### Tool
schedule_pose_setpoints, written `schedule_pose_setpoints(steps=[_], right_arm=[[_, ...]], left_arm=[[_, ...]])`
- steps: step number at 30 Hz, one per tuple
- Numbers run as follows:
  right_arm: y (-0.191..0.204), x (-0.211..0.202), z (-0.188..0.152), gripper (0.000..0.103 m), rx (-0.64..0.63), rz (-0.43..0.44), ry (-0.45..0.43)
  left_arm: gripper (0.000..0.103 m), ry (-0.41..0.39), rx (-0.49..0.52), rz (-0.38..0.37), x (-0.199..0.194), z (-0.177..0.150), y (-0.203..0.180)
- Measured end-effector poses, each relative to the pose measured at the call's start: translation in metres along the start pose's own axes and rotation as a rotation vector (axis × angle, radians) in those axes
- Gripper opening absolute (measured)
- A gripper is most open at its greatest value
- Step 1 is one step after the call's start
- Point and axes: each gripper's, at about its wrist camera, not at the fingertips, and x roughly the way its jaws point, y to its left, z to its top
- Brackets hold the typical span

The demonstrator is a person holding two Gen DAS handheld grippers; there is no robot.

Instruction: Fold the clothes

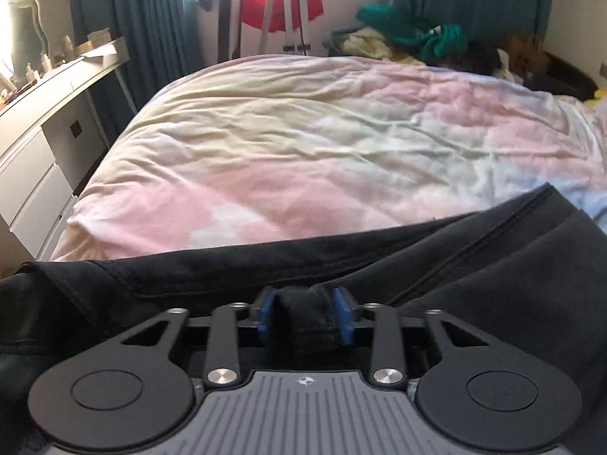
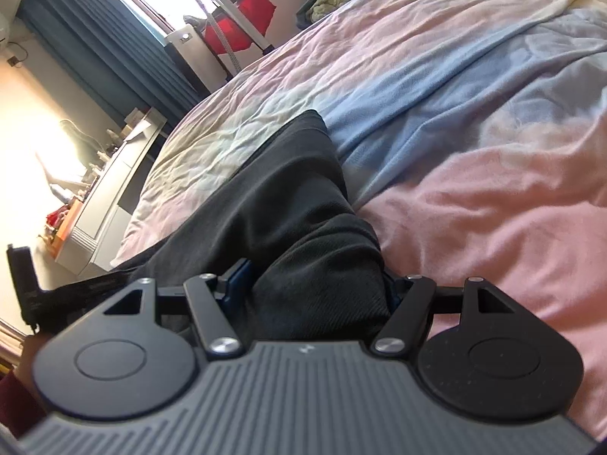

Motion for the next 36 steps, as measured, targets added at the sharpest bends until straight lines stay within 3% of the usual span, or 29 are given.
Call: schedule_pose_setpoints(steps=[3, 6, 11, 14, 16, 18, 20, 22, 24, 26, 31, 36], right_arm=[[0.000, 0.001, 0.001, 0.070, -0.007, 0.004, -0.001], [0.003, -0.003, 0.003, 0.070, -0.018, 0.019, -0.019], [0.014, -0.019, 0.010, 0.069, -0.068, 0.100, -0.130], [0.019, -0.011, 0.006, 0.069, -0.116, 0.082, -0.109], [0.018, 0.000, 0.003, 0.069, -0.133, 0.057, -0.064], [0.017, 0.007, 0.002, 0.068, -0.142, 0.045, -0.038], [0.019, 0.009, 0.000, 0.064, -0.162, 0.035, -0.039], [0.021, 0.008, -0.002, 0.060, -0.182, 0.035, -0.048], [0.024, 0.005, -0.003, 0.055, -0.196, 0.033, -0.054], [0.027, 0.002, -0.005, 0.053, -0.208, 0.026, -0.059], [0.032, -0.003, -0.007, 0.051, -0.217, 0.013, -0.064], [0.035, -0.013, -0.009, 0.051, -0.225, -0.020, -0.095]], left_arm=[[0.013, -0.011, 0.010, 0.048, -0.001, 0.003, -0.009], [0.011, -0.001, 0.015, 0.089, -0.003, 0.017, -0.015], [0.011, -0.026, -0.008, 0.168, -0.002, 0.039, -0.010], [0.013, 0.017, -0.002, 0.189, 0.015, 0.033, -0.009], [0.015, -0.002, 0.014, 0.186, 0.016, 0.026, -0.010], [0.033, -0.030, 0.010, 0.171, 0.008, 0.021, -0.006], [0.044, -0.034, -0.036, 0.117, -0.005, 0.018, 0.005], [0.048, -0.062, -0.075, 0.075, -0.029, 0.007, 0.014], [0.067, -0.099, -0.106, 0.053, -0.055, -0.004, 0.021], [0.079, -0.136, -0.138, 0.031, -0.082, -0.016, 0.028], [0.086, -0.203, -0.270, -0.049, -0.140, -0.057, 0.040], [0.087, -0.233, -0.408, -0.125, -0.165, -0.097, 0.045]])
